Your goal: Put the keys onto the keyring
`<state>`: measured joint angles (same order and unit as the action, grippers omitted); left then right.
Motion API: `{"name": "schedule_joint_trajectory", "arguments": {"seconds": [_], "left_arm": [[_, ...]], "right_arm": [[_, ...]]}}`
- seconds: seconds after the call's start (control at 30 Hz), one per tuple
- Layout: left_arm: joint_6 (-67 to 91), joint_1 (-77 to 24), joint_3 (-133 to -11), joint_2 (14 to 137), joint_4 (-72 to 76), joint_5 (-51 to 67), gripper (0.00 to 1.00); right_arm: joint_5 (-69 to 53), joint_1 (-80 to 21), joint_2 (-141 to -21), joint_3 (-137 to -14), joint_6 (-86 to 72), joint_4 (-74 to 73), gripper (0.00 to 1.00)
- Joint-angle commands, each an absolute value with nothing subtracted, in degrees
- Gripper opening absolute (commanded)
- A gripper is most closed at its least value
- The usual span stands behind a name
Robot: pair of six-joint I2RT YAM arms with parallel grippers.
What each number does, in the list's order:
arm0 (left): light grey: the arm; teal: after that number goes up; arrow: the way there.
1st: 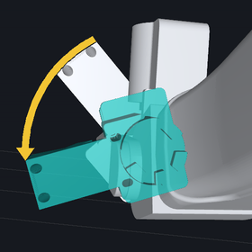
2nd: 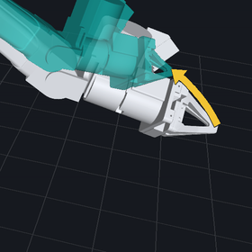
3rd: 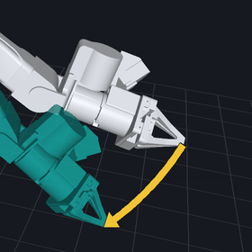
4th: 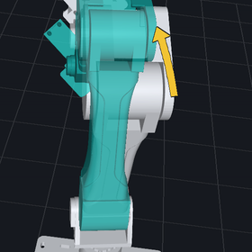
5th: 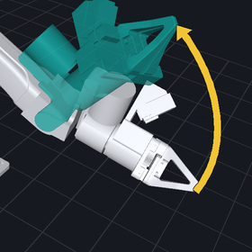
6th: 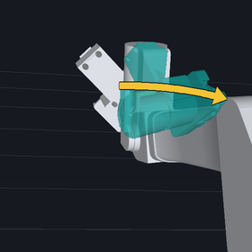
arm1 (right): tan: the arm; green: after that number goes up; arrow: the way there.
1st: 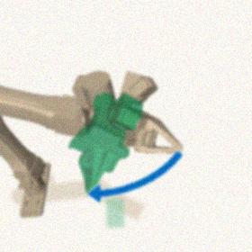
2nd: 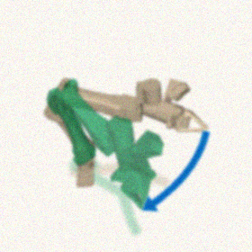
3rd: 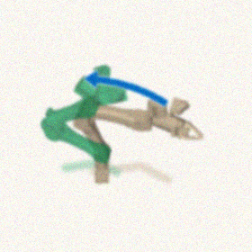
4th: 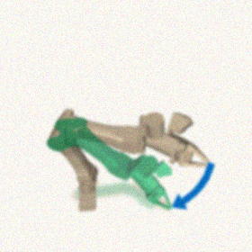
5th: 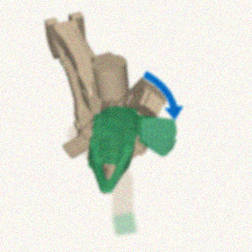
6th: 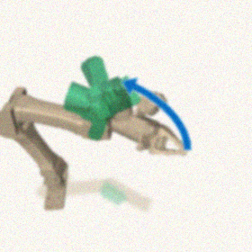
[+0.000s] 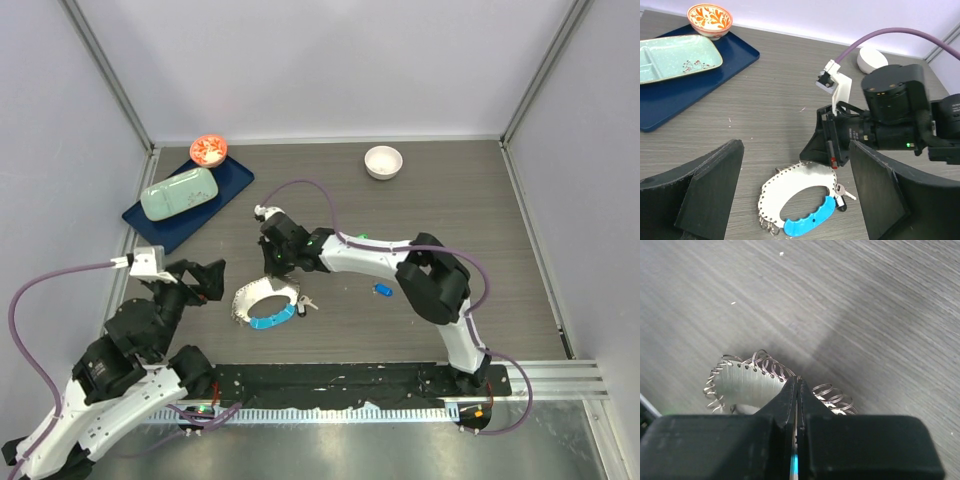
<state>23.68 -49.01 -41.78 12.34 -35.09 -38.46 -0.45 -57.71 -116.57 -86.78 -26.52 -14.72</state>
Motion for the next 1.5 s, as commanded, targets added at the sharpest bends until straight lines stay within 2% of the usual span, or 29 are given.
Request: {"name": "schedule_joint_trajectory", "arguments": {"seconds": [0.0,0.17,0.2,0.27,0.37,0.47,0.57,0.87,1.07,1.27,1.47], "left_arm": [[25.0,-49.2,-40.6,12.8,-36.3,-39.9,0.91],[25.8,-49.1,-41.0,18.1,-37.5,-39.7,0.91],[26.0,-49.1,-41.1,19.1,-37.6,-39.5,0.92],[27.0,-49.1,-41.1,22.0,-37.6,-39.2,0.92],[28.4,-49.2,-40.3,25.2,-35.5,-39.1,0.92],[29.9,-49.1,-39.6,28.4,-33.1,-39.1,0.92],[32.6,-49.1,-38.3,31.2,-29.7,-37.4,0.90],[42.5,-49.4,-36.8,46.7,-21.8,-39.6,0.83],[48.0,-50.0,-36.7,57.1,-16.7,-42.3,0.72],[51.4,-51.2,-36.4,66.2,-13.0,-46.4,0.59],[54.7,-51.2,-36.3,72.3,-10.5,-50.2,0.43]], "right_arm": [[4.7,-57.8,-119.1,-92.4,-30.0,-13.0,0.09],[9.1,-57.8,-122.0,-93.8,-32.9,-11.5,0.23],[10.1,-57.8,-122.0,-93.7,-33.2,-11.3,0.33],[10.3,-57.7,-121.0,-92.8,-33.7,-9.9,0.41],[9.4,-57.5,-116.5,-89.4,-33.2,-6.2,0.52],[10.4,-56.7,-111.9,-85.0,-31.5,-4.4,0.70],[12.7,-54.5,-104.6,-78.1,-30.4,-2.4,0.78],[19.9,-43.3,-79.6,-48.8,-32.8,8.2,0.78],[25.0,-43.2,-67.3,-34.9,-31.2,14.7,0.78],[28.7,-43.3,-62.1,-25.7,-31.7,23.1,0.77],[28.4,-43.3,-62.3,-23.3,-32.7,26.5,0.75]]}}
